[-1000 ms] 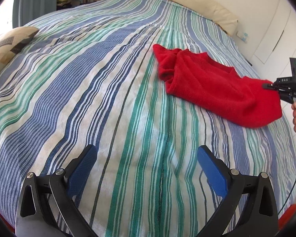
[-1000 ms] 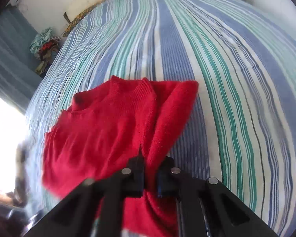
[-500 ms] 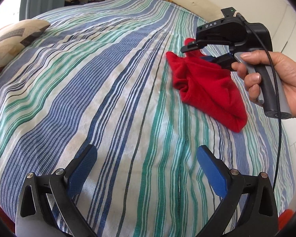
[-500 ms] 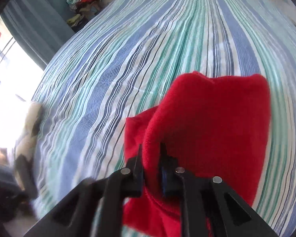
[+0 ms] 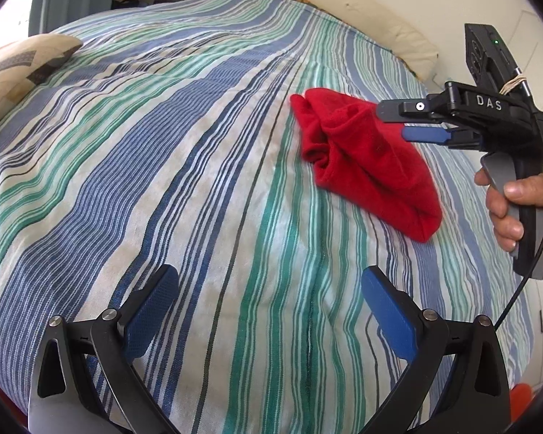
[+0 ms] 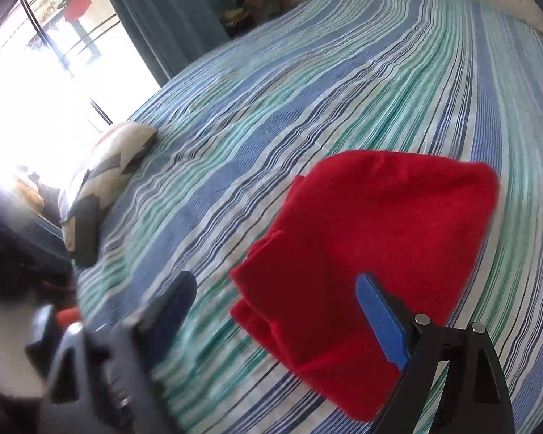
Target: Fold small clothes
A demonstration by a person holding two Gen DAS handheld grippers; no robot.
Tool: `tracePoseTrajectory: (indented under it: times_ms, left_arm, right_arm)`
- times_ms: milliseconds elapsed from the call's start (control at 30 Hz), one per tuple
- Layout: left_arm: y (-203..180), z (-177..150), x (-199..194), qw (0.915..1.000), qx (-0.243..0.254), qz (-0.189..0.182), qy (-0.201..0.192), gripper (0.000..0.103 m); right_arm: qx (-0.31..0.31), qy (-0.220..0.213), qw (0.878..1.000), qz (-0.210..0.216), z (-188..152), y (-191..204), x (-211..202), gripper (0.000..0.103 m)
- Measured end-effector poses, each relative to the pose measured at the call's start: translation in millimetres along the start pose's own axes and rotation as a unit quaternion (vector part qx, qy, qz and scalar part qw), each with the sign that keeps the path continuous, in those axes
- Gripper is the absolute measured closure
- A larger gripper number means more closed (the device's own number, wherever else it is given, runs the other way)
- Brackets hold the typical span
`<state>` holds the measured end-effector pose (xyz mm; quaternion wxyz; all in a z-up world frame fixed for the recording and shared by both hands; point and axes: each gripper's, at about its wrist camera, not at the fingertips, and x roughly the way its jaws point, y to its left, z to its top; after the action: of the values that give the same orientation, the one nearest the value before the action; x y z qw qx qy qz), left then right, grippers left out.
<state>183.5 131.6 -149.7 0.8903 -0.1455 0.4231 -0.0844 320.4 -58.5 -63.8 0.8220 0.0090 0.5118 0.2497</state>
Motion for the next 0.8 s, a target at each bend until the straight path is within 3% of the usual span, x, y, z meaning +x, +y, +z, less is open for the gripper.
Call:
tracePoseTrajectory:
  times_ms: [67,100,133,167,200,267,367,433,467,533,567,600,667,733,800]
  left_arm:
    - [-1,-2,0,1.0000,0.004,0.004,-0.001,0.002]
    - [0,-3,-1,1.0000,0.005,0.006,-0.001,0.002]
    - [0,-4,-2,1.0000,0.007,0.007,-0.001,0.002]
    - [1,-4,-2,0.9999,0.008,0.008,-0.001,0.002]
    - [2,-5,-2,0.9999,0.009,0.009,-0.001,0.002]
    - [4,-4,-2,0.9999,0.006,0.010,-0.001,0.002]
    - [7,-2,-2,1.0000,-0.003,0.008,0.000,0.002]
    - [9,0,-2,0.9999,-0.009,0.005,0.000,0.002]
    - [10,0,-3,0.9999,-0.010,0.004,-0.001,0.002]
    - [10,1,-4,0.9999,-0.010,0.003,-0.005,0.002]
    - [10,1,-5,0.9999,-0.010,0.003,-0.006,0.002]
    - [10,1,-4,0.9999,-0.010,0.004,-0.006,0.002]
    - [8,1,-1,0.9999,-0.010,0.004,-0.002,0.002]
    - [5,-1,4,1.0000,-0.007,0.003,0.002,0.002]
    - [0,-2,5,0.9999,0.002,0.009,0.011,0.003]
  right_arm:
    - [-0.029,0.001,0.999,-0.022,-9,11,20,0.016]
    - [-0.048,-0.006,0.998,-0.031,-13,13,26,0.029]
    - [-0.060,0.000,0.997,-0.049,-17,19,38,0.064]
    - [-0.063,0.021,0.996,-0.060,-20,21,55,0.080]
    - [-0.077,0.030,0.994,-0.074,-26,25,67,0.086]
    - [-0.140,0.033,0.985,-0.098,-45,41,79,0.086]
    - [-0.180,0.036,0.976,-0.113,-62,48,81,0.069]
    - [-0.171,0.044,0.982,-0.073,-64,45,64,0.042]
    - [-0.157,0.036,0.986,-0.036,-65,42,49,0.041]
    - [-0.128,-0.006,0.992,0.016,-67,38,10,0.042]
    - [-0.110,-0.032,0.993,0.022,-69,30,-10,0.042]
    - [-0.084,-0.052,0.995,0.010,-70,20,-23,0.044]
    - [-0.015,-0.077,0.996,-0.033,-72,-12,-43,0.063]
    - [0.023,-0.067,0.996,-0.061,-77,-39,-41,0.075]
    - [0.010,-0.016,0.998,-0.063,-87,-47,-13,0.079]
